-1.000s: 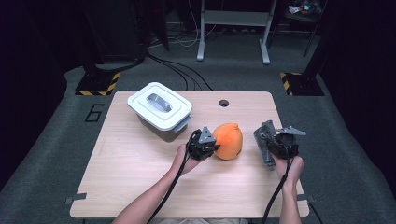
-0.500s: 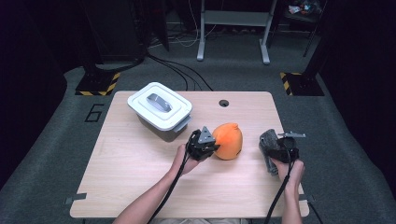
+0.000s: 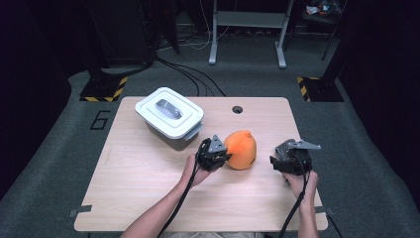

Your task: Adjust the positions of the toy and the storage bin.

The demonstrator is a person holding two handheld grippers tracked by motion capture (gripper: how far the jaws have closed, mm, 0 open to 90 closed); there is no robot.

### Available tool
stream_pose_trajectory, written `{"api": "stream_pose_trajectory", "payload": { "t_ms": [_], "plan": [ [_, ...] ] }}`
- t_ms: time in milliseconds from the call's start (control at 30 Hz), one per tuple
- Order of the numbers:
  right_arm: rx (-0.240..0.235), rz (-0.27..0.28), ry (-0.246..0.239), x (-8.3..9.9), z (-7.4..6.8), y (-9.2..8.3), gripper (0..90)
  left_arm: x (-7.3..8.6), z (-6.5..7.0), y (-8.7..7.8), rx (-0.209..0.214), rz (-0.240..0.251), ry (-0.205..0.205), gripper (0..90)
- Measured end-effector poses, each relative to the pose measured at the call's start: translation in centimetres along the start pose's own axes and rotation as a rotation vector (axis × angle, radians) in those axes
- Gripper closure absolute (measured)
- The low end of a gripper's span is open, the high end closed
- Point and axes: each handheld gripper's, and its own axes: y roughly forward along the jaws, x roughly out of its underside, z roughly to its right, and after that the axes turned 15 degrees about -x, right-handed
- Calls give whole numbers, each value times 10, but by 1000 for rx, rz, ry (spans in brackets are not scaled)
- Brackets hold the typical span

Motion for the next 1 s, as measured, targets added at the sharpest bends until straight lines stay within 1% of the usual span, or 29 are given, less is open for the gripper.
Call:
{"api": "stream_pose_trajectory", "payload": {
  "t_ms": [67,133,200,233,300,333,367,400,433,467,500,533,600,633,667,700,733,767,800,833,867,900,933,967,1000],
  "plan": [
    [-48,3,-31,-2,-9,5,145,1,0,0,-4,3,-8,799],
    [-86,2,-64,-4,-18,11,141,2,-1,0,-5,0,-11,799],
    [-132,-10,-100,-6,-27,20,129,2,-3,0,-4,-2,-14,797],
    [-152,-12,-121,-6,-30,25,117,3,-3,0,-12,0,-18,797],
    [-186,-27,-144,-8,-37,34,93,4,-5,0,-7,-4,-18,797],
    [-199,-34,-151,-9,-40,38,80,4,-5,1,-11,-2,-22,797],
    [-215,-40,-175,-10,-42,44,73,5,-6,1,-5,-6,-25,797],
    [-220,-44,-187,-10,-44,48,65,5,-6,1,-5,-4,-31,797],
    [-218,-57,-187,-11,-45,53,59,5,-7,1,-7,-8,-26,797],
    [-225,-60,-189,-11,-46,58,66,6,-7,1,-5,-11,-25,797],
    [-222,-59,-197,-11,-47,61,90,6,-8,1,-9,-14,-21,797],
    [-228,-63,-187,-11,-47,65,124,7,-9,1,-14,-14,-23,796],
    [-254,-46,-192,-10,-47,69,207,9,-11,2,-13,-22,-40,794],
    [-255,-42,-196,-10,-48,70,235,10,-12,3,-17,-24,-40,793],
    [-256,-40,-204,-10,-49,71,287,11,-14,3,-19,-27,-37,790],
    [-251,-31,-223,-9,-51,72,334,12,-15,4,-18,-22,-46,787],
    [-252,-33,-230,-9,-51,73,368,13,-15,4,-18,-26,-53,783],
    [-249,-31,-236,-8,-52,74,403,14,-16,4,-20,-25,-54,779],
    [-254,-23,-239,-7,-52,74,442,15,-17,5,-12,-27,-57,772],
    [-256,-30,-240,-7,-52,75,473,15,-17,5,-12,-28,-58,763],
    [-253,-29,-242,-7,-52,75,494,15,-17,5,-11,-30,-56,748],
    [-252,-26,-251,-7,-52,76,514,15,-17,5,-8,-33,-60,726],
    [-251,-23,-249,-6,-53,76,527,15,-18,5,-4,-38,-65,697],
    [-246,-25,-242,-6,-53,76,537,15,-18,6,-5,-39,-62,641],
    [-249,-25,-246,-6,-52,76,539,15,-18,6,0,-44,-62,599]
  ]
}}
